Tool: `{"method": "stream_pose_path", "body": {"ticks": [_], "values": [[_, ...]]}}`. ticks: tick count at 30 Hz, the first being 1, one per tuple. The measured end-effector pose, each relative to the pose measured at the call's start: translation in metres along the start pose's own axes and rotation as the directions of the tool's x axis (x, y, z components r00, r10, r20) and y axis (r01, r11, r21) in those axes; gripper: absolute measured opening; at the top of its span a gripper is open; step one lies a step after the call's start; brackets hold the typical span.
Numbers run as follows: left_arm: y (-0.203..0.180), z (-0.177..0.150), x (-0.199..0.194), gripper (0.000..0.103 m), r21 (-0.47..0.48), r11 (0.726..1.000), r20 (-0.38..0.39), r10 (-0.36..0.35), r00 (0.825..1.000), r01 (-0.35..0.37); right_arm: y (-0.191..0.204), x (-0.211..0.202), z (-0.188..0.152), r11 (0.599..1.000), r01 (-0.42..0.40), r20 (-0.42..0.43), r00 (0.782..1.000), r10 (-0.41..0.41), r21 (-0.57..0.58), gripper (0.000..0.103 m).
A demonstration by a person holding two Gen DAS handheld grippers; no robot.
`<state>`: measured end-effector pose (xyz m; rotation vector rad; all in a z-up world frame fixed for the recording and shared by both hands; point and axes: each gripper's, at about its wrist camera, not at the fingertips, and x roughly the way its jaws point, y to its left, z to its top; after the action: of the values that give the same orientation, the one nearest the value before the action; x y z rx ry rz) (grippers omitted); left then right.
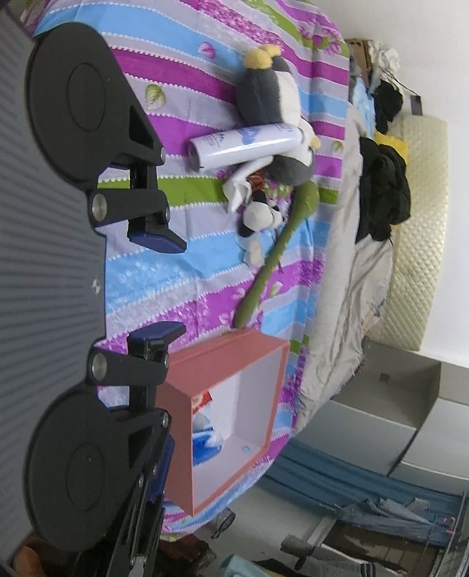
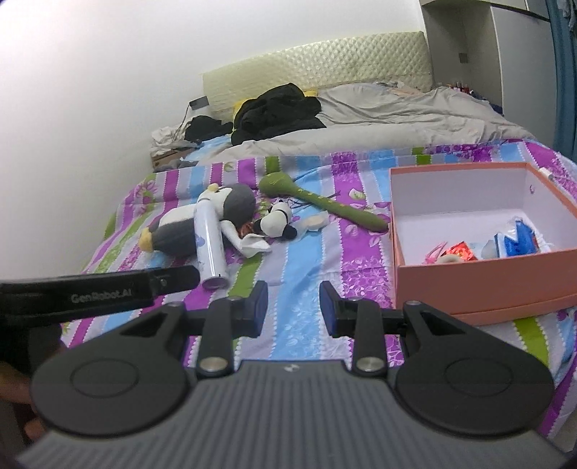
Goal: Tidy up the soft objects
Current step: 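Withdraw both tools from the box toward the panda and sponge, then grasp small panda plush with left gripper while right gripper grasps cream sponge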
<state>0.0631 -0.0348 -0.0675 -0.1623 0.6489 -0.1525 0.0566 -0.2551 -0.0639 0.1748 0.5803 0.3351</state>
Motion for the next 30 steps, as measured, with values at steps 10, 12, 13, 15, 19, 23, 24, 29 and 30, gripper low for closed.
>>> {"method": "stream_pose_path", "body": {"ticks": [10,12,13,15,19,23,24,29,30], "values": [[0.025,0.004,0.063,0.048,-0.041,0.999,-0.047,0.030,0.998,-0.032,-0.008,0.055,-0.009,0.999,0.001,-0.036,0.999,-0.002,-0.035,0.034],[0.034,0.011,0.079,0.050,-0.040,0.999,-0.049,0.034,0.998,-0.036,-0.011,0.070,-0.005,1.000,0.005,-0.033,0.999,-0.006,-0.030,0.034],[0.038,0.015,0.087,0.052,-0.036,0.999,-0.048,0.038,0.998,-0.040,-0.011,0.080,-0.003,1.000,0.009,-0.029,1.000,-0.010,-0.027,0.034],[0.050,0.024,0.104,0.053,-0.033,0.998,-0.042,0.043,0.998,-0.044,-0.011,0.098,0.001,1.000,0.008,-0.024,1.000,-0.009,-0.026,0.034],[0.073,0.039,0.144,0.053,-0.041,0.998,-0.056,0.043,0.998,-0.045,-0.011,0.138,0.009,0.999,0.023,-0.022,0.999,-0.023,-0.027,0.034],[0.092,0.054,0.186,0.053,-0.041,0.998,-0.075,0.048,0.996,-0.051,-0.012,0.176,0.016,1.000,0.025,-0.037,0.999,-0.025,-0.018,0.034],[0.096,0.057,0.195,0.053,-0.041,0.998,-0.079,0.048,0.996,-0.051,-0.011,0.186,0.017,0.999,0.025,-0.044,0.999,-0.026,-0.022,0.034],[0.114,0.073,0.246,0.053,-0.041,0.998,-0.097,0.050,0.994,-0.054,-0.010,0.237,0.023,0.998,0.032,-0.066,0.997,-0.035,-0.055,0.034],[0.117,0.077,0.257,0.053,-0.041,0.998,-0.096,0.049,0.994,-0.053,-0.011,0.246,0.025,0.998,0.033,-0.068,0.997,-0.037,-0.058,0.034]]}}
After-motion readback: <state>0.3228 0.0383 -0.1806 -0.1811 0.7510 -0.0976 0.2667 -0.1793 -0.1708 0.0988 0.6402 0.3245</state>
